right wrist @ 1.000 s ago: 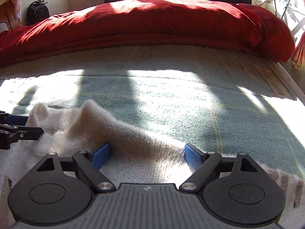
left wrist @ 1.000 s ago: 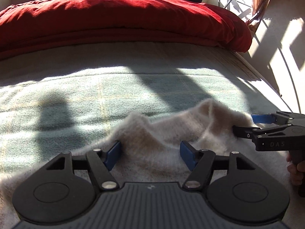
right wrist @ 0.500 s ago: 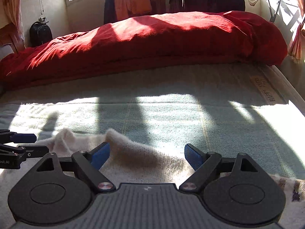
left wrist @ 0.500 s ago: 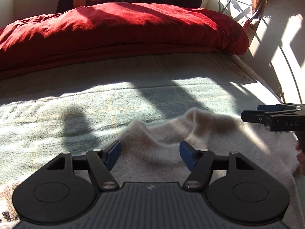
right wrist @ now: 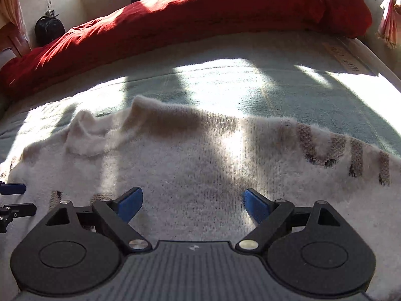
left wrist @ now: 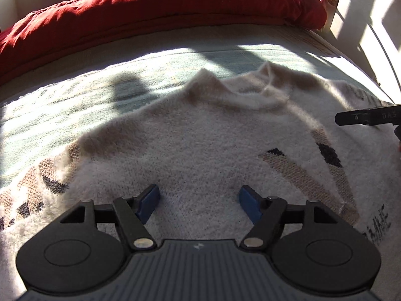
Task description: Fold clothes
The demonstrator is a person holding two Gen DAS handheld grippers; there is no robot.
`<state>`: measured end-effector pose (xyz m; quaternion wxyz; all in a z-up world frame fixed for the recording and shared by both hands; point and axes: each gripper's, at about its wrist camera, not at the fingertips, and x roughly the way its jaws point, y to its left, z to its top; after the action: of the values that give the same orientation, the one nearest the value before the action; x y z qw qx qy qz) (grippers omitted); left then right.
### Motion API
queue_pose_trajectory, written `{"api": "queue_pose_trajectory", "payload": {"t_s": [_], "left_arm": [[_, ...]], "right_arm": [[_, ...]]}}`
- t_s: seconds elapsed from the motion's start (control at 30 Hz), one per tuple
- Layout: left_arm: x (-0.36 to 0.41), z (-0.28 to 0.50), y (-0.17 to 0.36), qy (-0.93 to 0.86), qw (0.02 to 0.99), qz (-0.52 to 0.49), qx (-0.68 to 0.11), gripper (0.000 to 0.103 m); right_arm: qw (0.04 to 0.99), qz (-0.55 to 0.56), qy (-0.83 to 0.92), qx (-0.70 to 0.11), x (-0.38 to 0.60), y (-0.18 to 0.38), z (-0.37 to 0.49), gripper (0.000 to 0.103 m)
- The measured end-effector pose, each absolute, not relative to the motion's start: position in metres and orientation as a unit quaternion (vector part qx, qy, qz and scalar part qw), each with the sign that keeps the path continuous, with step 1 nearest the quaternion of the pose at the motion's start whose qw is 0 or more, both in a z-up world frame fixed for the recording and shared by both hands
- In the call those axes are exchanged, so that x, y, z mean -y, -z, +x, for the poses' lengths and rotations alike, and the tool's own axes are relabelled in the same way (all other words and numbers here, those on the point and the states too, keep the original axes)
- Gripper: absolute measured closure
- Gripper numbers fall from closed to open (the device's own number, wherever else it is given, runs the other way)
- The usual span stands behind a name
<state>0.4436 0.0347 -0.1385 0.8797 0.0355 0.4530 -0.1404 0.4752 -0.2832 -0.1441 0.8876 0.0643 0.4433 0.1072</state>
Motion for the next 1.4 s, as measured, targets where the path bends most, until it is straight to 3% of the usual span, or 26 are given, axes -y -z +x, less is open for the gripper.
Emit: {"api": "queue_pose_trajectory", "payload": {"t_s": [0.17,0.2,0.47,0.73,1.03,1.2,1.27,1.4], "left_arm": [[-0.048,0.467,0.136,0.107,0.879,-0.002,-0.464,0.03],[-0.049,0.466,0.131,0.107,0.879,-0.009,-0.465,0.034],[-0.045,0.418,0.087,0.16,0.871,-0.039,-0.462,0.031],[-0.054,0.371,0.123,0.113,0.85,-0.054,-0.512,0.031],[-0.048,0.341,0.093,0.124,0.861,-0.058,-0.49,0.032],[-0.02,0.336,0.113,0.13,0.855,-0.04,-0.5,0.031],[-0.021,0.327,0.122,0.117,0.855,-0.026,-0.505,0.031],[-0.039,0.285,0.123,0.111,0.854,-0.038,-0.507,0.029]], "right_arm": [[0.885,0.058,-0.102,-0.45,0.281,0.144,0.494,0.005],[0.883,0.069,-0.103,-0.452,0.284,0.139,0.494,0.005],[0.852,0.241,-0.131,-0.446,0.363,0.095,0.453,0.005],[0.806,0.367,-0.107,-0.452,0.414,0.141,0.399,0.007],[0.812,0.401,-0.139,-0.4,0.402,0.107,0.366,0.006],[0.797,0.393,-0.125,-0.442,0.37,0.136,0.369,0.006],[0.804,0.372,-0.112,-0.451,0.366,0.146,0.36,0.013],[0.814,0.349,-0.105,-0.453,0.365,0.14,0.327,0.013]]}}
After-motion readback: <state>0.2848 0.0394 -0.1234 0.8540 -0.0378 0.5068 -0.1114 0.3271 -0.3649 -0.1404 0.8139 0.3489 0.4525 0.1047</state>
